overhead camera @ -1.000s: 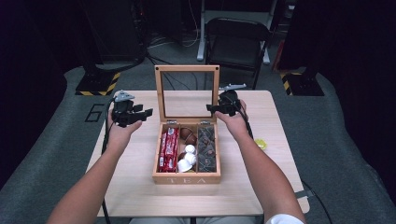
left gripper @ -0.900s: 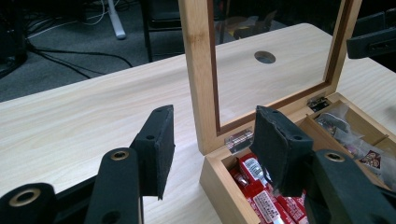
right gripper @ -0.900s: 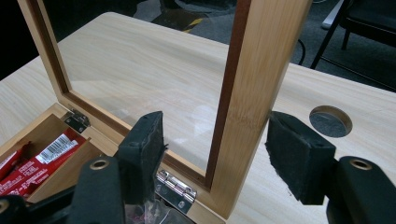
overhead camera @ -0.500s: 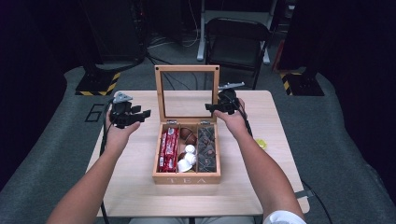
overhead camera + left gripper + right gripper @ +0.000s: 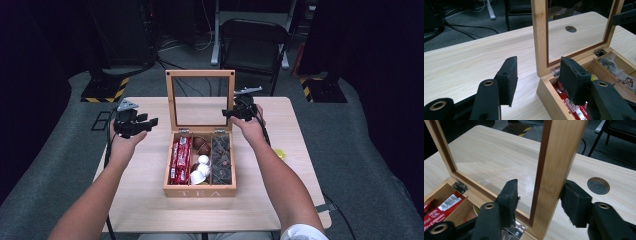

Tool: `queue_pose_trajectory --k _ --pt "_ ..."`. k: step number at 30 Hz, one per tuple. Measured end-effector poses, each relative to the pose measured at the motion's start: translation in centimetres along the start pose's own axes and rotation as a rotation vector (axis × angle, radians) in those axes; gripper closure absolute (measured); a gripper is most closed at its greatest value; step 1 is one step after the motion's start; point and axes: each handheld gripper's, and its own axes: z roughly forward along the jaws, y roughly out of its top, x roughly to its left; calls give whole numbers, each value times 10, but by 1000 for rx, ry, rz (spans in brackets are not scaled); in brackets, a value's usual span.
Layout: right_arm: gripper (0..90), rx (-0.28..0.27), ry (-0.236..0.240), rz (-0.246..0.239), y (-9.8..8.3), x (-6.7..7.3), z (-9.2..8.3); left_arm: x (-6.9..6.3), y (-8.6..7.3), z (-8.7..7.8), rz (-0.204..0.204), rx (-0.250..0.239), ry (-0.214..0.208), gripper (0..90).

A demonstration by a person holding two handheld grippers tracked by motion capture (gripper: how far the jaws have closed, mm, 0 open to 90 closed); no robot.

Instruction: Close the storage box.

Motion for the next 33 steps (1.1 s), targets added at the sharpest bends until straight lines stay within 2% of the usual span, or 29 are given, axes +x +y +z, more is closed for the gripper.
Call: queue_pose_trajectory --k 7,10,23,31,33 --pt "571 6 -29 -1 1 1 0 2 -1 -1 3 3 2 490" --pt "635 10 -42 2 1 -1 -2 2 -1 -1 0 0 5 490" --pt "646 7 -33 0 1 -1 -4 1 -1 -1 3 2 3 491" --pt "648 -6 -45 -25 -3 2 -8 -1 1 0 9 8 2 491" --pt "649 -9 -45 -19 -4 4 -10 -1 1 0 7 4 3 490"
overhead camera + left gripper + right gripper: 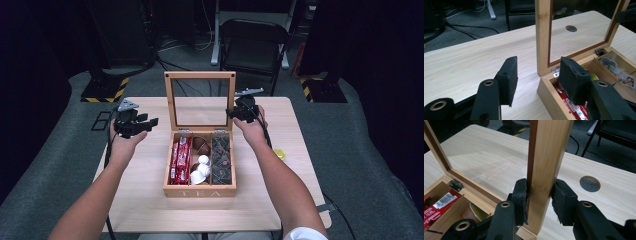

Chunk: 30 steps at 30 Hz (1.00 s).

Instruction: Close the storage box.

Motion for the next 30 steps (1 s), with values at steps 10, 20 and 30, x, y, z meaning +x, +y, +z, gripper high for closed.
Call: queue_pose_trajectory --k 10,20,30 --pt "653 -20 0 -12 -4 3 -6 -2 4 3 8 1 -4 491" --pt "652 -39 -13 -33 -9 10 -12 -10 8 14 13 8 -20 491" --pt "650 -60 -15 -54 -16 15 -20 -19 26 28 22 -7 -44 491"
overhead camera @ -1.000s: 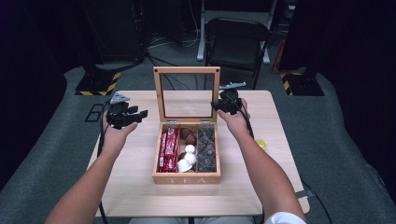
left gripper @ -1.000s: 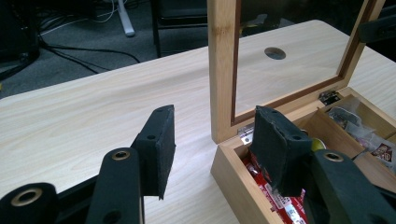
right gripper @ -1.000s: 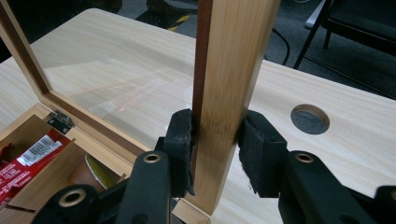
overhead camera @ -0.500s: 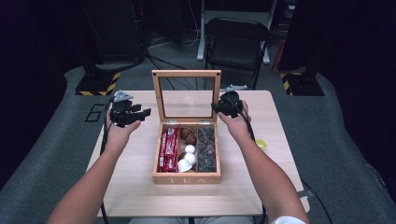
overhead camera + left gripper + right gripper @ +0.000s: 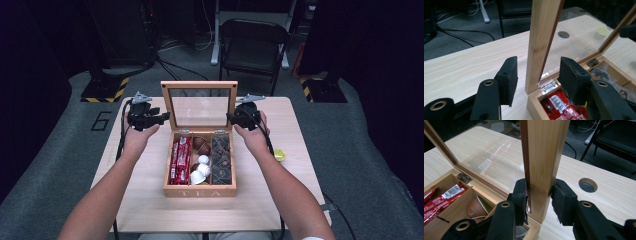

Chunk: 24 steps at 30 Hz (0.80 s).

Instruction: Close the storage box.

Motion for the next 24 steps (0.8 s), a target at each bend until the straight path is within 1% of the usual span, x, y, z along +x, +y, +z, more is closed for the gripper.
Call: queue_pose_trajectory --k 2,5,7,11,12,15,17,18,19,21,24 --pt "650 -1 -3 -8 -1 1 -1 -1 3 1 -1 -2 -5 492" --pt "649 1 -1 -2 -1 3 -2 -3 7 3 4 -8 -7 495" --pt "649 -4 -1 -8 -2 3 -3 -4 9 3 1 -15 -9 503" --pt "648 -6 -2 -3 -3 4 -4 -4 11 5 2 -16 -11 519" --pt "648 -10 -1 -6 -4 4 -5 -6 13 5 -6 -33 -13 524" --pt "647 -13 -3 -14 -5 5 -6 -8 15 5 9 -40 -17 568" --pt "647 -13 -2 -15 -6 5 -6 -9 16 5 15 -37 -21 577" --pt "647 -12 -3 -9 -6 6 -7 -9 17 5 32 -29 -14 576" --pt "646 -15 -4 -4 -7 6 -7 -9 17 5 32 -29 -14 577" --pt "646 -20 -4 -6 -7 6 -7 -11 16 3 58 -27 1 590" --pt "645 -21 -3 -10 -7 5 -7 -11 15 2 66 -28 6 627"
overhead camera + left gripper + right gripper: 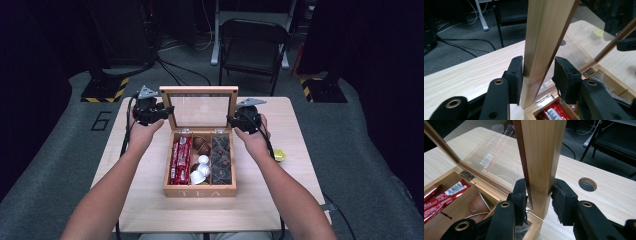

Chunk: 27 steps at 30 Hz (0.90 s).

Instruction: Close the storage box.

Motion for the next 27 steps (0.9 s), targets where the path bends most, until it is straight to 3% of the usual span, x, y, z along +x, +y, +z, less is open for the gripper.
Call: queue_pose_trajectory --k 6,9,20,27 --pt "612 0 23 19 -1 -1 -2 1 -6 -5 -6 -12 -20 641" --pt "562 -17 54 60 -2 -1 -5 -1 -7 -7 -3 -10 -23 640" --pt "528 -64 79 58 -1 5 -30 -5 -15 -17 5 -5 -45 627" --pt "522 -66 102 48 2 9 -42 -10 -17 -27 5 5 -60 610"
